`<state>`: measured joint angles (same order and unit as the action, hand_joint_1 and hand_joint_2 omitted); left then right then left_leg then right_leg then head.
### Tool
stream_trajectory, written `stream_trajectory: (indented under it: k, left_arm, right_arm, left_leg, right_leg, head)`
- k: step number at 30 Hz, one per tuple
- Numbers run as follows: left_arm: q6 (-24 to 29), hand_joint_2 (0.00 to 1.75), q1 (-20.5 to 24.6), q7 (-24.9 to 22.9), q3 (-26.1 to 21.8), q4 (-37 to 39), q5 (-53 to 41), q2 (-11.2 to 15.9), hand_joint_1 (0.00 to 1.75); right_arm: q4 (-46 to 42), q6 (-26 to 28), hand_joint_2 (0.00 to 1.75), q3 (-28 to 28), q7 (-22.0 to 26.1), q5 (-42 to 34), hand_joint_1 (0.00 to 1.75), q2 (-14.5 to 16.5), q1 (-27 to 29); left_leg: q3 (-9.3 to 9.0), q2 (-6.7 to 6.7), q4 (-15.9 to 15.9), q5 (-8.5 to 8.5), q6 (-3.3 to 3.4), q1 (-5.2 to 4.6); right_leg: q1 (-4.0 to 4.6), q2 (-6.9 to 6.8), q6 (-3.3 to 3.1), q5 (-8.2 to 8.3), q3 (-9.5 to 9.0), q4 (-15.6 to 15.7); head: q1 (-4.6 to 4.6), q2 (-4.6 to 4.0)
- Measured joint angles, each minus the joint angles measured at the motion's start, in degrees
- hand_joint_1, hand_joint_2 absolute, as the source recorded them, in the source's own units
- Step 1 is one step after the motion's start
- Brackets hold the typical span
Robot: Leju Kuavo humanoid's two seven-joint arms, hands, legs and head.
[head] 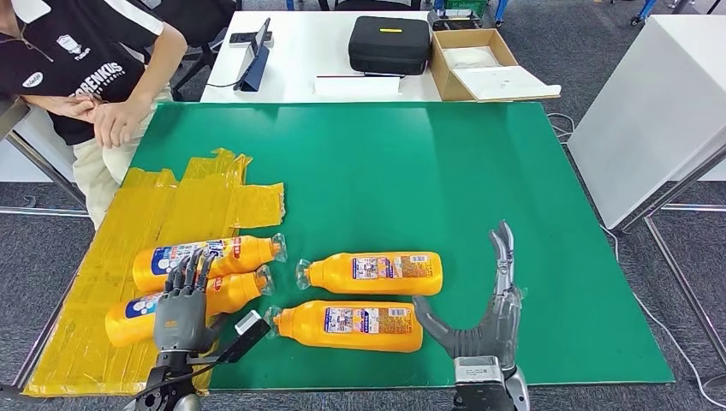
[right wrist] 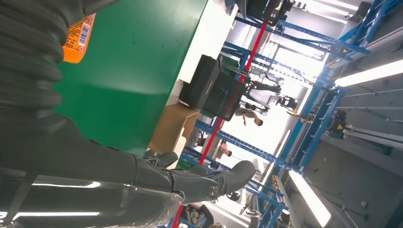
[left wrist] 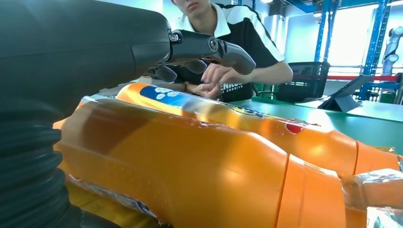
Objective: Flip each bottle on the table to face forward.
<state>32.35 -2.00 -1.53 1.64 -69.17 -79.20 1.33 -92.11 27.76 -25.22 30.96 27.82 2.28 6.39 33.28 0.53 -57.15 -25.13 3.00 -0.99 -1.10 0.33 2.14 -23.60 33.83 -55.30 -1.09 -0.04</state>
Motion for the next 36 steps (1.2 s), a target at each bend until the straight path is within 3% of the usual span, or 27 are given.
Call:
stream_trajectory:
  k: [17,21,25,31,36]
  left_arm:
    - [0.62,1.75,0.74,0.10,0.10,1.56,1.60,-0.36,0.00]
    - [-0.90,1.75,0.50,3.41,0.09,0.87,6.88,-0.73,0.00]
    - [-3.92,1.75,-1.83,6.05,0.29,-5.14,12.76,-0.90,0.00]
    - [-9.55,1.75,-5.48,4.72,1.51,-21.30,11.25,0.28,0.00]
    - [-13.21,1.75,-5.88,2.95,1.97,-30.08,11.24,2.73,0.00]
  right_arm:
    - [-0.07,-0.38,1.75,0.02,-0.72,0.68,0.00,0.15,0.58]
    - [-0.09,0.05,1.75,0.02,-0.81,0.88,0.00,0.11,0.97]
    - [-0.44,0.43,1.75,0.03,-0.90,1.03,0.00,-0.08,1.63]
    - [-0.57,0.17,1.75,0.08,-0.92,1.32,0.00,-0.09,1.91]
    - [-0.52,0.02,1.75,0.19,-0.81,1.55,0.00,0.10,1.87]
  left_leg:
    - [0.00,0.00,0.00,0.00,0.00,0.00]
    - [0.00,0.01,0.00,0.00,0.00,0.00]
    - [0.00,-0.03,0.00,0.00,0.00,0.00]
    - [0.01,-0.01,0.00,0.00,0.00,0.00]
    - [-0.01,-0.01,0.01,0.00,-0.01,0.02]
  right_leg:
    - [0.00,0.00,0.00,0.00,0.00,0.00]
    - [0.00,0.00,0.00,0.00,-0.01,0.00]
    - [0.00,0.01,0.00,0.00,0.01,0.00]
    - [0.00,0.01,0.00,0.00,0.00,0.00]
    - [0.00,0.01,0.00,0.00,-0.01,0.00]
  head:
    - [0.01,0.01]
    - [0.01,0.01]
    - [0.01,0.00]
    - [0.01,0.00]
    - [0.01,0.01]
